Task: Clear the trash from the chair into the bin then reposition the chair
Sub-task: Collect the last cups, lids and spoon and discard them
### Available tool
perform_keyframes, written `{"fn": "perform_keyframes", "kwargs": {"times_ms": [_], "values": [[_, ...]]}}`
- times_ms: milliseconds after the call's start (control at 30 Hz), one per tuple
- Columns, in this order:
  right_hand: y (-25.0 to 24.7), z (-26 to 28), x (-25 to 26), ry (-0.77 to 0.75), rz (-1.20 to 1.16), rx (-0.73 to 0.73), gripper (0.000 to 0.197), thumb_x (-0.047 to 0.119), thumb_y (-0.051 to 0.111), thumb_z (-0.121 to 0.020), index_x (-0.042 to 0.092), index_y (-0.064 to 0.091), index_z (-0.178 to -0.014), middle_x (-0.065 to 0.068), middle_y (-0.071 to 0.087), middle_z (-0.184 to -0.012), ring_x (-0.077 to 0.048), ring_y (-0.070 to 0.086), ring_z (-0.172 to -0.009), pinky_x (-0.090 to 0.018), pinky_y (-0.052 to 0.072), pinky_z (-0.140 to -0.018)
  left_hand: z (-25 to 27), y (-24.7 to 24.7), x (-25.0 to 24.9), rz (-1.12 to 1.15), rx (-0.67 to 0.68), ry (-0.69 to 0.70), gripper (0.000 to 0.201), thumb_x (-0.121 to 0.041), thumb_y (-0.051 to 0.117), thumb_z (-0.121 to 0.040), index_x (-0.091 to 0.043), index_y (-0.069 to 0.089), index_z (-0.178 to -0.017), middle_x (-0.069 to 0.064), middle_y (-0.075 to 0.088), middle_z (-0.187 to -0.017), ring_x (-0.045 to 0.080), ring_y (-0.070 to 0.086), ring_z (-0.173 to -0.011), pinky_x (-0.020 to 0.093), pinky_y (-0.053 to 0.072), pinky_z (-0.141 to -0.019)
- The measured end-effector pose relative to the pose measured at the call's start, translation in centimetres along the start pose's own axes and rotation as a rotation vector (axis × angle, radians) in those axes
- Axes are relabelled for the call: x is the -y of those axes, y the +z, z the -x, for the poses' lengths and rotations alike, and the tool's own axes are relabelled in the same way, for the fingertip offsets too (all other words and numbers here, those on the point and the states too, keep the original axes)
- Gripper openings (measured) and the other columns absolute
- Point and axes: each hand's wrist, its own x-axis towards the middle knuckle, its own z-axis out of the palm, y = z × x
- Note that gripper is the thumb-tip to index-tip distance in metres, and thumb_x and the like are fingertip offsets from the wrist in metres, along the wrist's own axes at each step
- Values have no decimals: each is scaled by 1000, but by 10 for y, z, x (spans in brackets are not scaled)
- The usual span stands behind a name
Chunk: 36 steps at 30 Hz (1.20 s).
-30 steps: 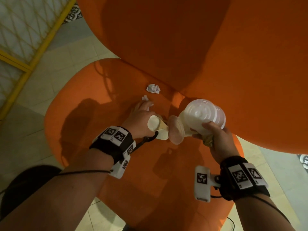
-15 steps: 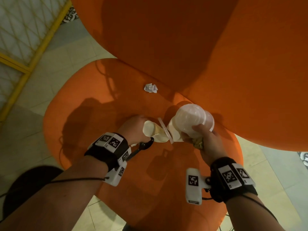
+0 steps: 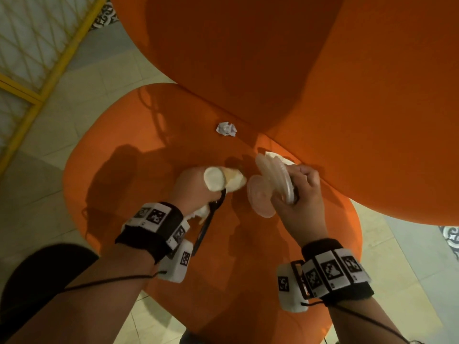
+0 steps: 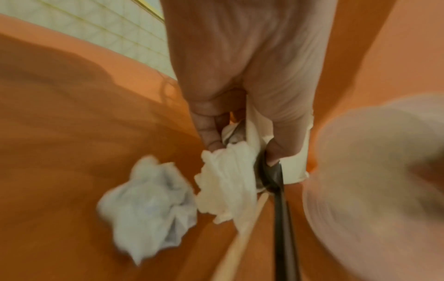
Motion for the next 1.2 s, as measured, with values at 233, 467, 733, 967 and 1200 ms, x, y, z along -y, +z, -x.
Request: {"fn": "perform_keyframes", "kwargs": {"times_ms": [233,467,733,967,1200], "values": [[-12,2,-5,121,-133,-241,47,32,63,-67,14,57,-110,5,42,-113,-21,53,-102,-50,53,-79,-54,-39,-33,-3,-60,76,40,-10,74,-76,-5,61,-114,6,65,-108,18,59,-98,30,45,-80],[-25,11,19,254,-466,-157,58,18,71,-75,39,49,-125,-22,61,-108,-29,62,-83,-32,53,-57,-98,-25,-41,-267,89,104,58,-9,76,-71,-8,52,-124,13,59,-125,30,57,-113,38,46,-91],[-8,-3,23,877,-897,305,33,1,60,-85,4,53,-116,-19,64,-108,-34,69,-82,-33,58,-55,-70,-35,-40,25,-21,5,34,-8,70,-78,-5,61,-111,4,61,-99,16,57,-91,26,43,-73],[7,-17,19,883,-568,162,68,6,70,-80,17,33,-135,-9,55,-110,-28,60,-89,-41,57,-65,-13,-40,-13,272,65,-138,40,-1,70,-77,-14,59,-113,-3,65,-102,12,61,-94,18,44,-70],[6,-20,22,915,-516,197,70,3,69,-80,19,31,-137,-15,56,-106,-34,64,-68,-58,54,-81,25,-15,29,111,93,-360,58,2,70,-74,-13,49,-126,5,60,-115,26,56,-111,37,49,-85]]}}
